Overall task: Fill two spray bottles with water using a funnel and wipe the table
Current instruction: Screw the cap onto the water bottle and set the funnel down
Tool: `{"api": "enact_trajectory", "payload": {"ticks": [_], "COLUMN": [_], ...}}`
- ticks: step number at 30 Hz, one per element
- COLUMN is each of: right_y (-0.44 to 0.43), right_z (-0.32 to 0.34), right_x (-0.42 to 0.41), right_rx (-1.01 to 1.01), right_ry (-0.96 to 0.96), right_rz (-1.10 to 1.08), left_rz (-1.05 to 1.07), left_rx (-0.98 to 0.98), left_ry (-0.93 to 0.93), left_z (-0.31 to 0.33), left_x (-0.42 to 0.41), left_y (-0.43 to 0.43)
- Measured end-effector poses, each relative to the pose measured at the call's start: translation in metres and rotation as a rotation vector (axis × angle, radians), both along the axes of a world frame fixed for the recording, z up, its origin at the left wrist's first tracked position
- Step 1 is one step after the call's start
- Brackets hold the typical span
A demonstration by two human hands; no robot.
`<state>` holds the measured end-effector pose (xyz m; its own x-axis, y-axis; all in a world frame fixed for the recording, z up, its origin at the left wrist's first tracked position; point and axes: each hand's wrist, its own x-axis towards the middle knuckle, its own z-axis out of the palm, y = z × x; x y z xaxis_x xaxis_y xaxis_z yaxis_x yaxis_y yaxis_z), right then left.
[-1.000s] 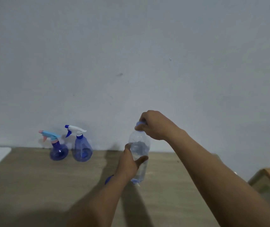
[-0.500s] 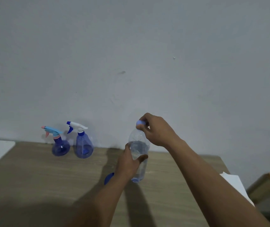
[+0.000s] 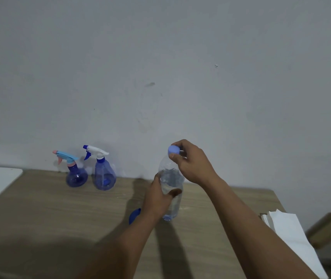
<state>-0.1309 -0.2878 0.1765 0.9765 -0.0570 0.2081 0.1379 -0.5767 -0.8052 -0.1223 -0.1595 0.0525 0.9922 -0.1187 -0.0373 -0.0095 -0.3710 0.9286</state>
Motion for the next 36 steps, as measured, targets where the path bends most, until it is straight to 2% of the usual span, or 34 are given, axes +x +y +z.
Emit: {"api": "enact_trajectory", "payload": {"ticks": [6, 10, 14, 17, 21, 26, 31, 36], "right_y": [0.01, 0.008, 0.012, 0.015, 0.019, 0.025, 0.025, 0.024], "right_z": [-0.014, -0.017, -0.024, -0.039, -0.077, -0.123, -0.134, -0.136], "right_x": [-0.002, -0.004, -0.005, -0.012, -0.026, -0.033, -0.025, -0.014], "right_rx": [0.115, 0.092, 0.053, 0.021, 0.057, 0.119, 0.118, 0.055], "right_ry": [-0.091, -0.111, -0.154, -0.16, -0.102, -0.115, -0.174, -0.196], "right_rz": [-0.101, -0.054, -0.121, -0.094, -0.018, -0.111, -0.168, -0.167], "left_rz": [0.002, -0.014, 0.043, -0.018, -0.12, 0.041, -0.058, -0.054], "left_rx": [-0.004, -0.006, 0.052, 0.033, 0.133, 0.313, 0.493, 0.492], "left_ry": [-0.02, -0.024, -0.061, -0.067, -0.078, -0.101, -0.014, -0.085], "left_z": [-0.004, -0.002, -0.001, -0.003, -0.02, -0.06, -0.104, -0.12], "left_x": [-0.001, -0.002, -0.006, -0.003, -0.007, -0.02, -0.015, -0.005], "left_y": [0.001, 0.002, -0.001, 0.004, 0.03, 0.08, 0.104, 0.105]}}
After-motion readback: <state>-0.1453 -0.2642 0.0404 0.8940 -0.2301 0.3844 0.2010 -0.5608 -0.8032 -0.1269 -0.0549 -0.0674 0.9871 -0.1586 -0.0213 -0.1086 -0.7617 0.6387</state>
